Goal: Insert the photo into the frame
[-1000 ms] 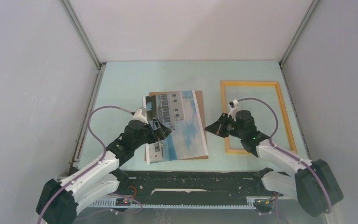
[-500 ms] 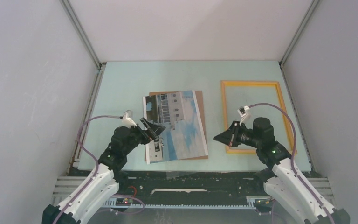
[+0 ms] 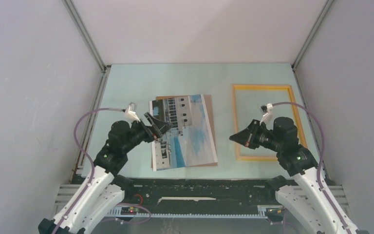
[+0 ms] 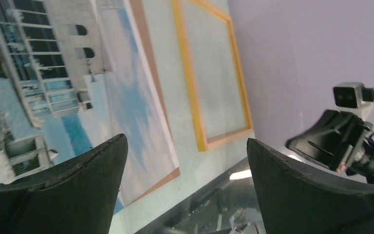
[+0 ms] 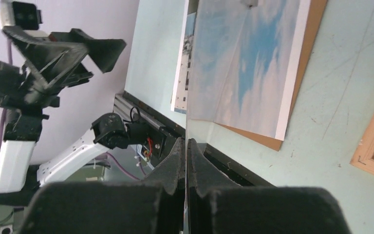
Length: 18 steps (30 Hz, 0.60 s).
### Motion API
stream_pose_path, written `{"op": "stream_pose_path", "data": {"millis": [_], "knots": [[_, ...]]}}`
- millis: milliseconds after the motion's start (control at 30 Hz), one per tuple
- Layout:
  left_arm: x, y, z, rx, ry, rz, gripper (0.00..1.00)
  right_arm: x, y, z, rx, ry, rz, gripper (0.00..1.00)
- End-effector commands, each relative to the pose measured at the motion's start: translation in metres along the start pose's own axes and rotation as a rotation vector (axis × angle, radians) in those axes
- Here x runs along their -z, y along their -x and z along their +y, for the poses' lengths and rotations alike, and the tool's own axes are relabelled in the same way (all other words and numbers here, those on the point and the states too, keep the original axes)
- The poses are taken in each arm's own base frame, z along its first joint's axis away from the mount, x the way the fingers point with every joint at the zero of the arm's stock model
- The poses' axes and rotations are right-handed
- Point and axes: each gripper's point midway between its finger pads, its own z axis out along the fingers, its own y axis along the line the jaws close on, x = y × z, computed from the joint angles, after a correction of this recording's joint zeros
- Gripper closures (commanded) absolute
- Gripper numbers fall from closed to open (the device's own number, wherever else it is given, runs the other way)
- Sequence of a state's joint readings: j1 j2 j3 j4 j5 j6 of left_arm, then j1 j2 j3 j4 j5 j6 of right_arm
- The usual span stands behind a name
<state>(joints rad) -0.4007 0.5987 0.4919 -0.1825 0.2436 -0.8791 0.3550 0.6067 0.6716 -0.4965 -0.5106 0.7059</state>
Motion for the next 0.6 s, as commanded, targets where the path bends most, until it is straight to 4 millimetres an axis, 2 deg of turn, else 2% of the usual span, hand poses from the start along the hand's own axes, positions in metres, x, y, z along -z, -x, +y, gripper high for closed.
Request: {"op": "stream_pose_path", "data": {"millis": [0,100,233,400,500,567], "knots": [[-0.005,-0.004,-0.018,-0.017,-0.052,0.095,0.00,0.002,0.021,-0.001,-0.027,-0.057,-0.048,1.00],[-0.019,-0.010,-0.010,0.000,-0.045,0.123,0.00,0.007,0.036,0.003,0.004,-0.044,-0.072,1.00],[-0.040,-0.013,-0.003,0.032,-0.044,0.142,0.00,0.014,0.052,-0.014,0.054,-0.094,-0.036,1.00],[-0.053,-0.028,-0.018,0.052,-0.103,0.231,0.00,0.023,0.064,-0.060,0.088,-0.242,0.030,1.00],[-0.051,-0.035,-0.037,0.030,-0.143,0.258,0.00,0.029,0.076,-0.073,0.141,-0.245,0.019,1.00],[-0.048,-0.033,-0.051,0.002,-0.169,0.261,0.00,0.034,0.090,-0.080,0.229,-0.280,-0.034,1.00]]}}
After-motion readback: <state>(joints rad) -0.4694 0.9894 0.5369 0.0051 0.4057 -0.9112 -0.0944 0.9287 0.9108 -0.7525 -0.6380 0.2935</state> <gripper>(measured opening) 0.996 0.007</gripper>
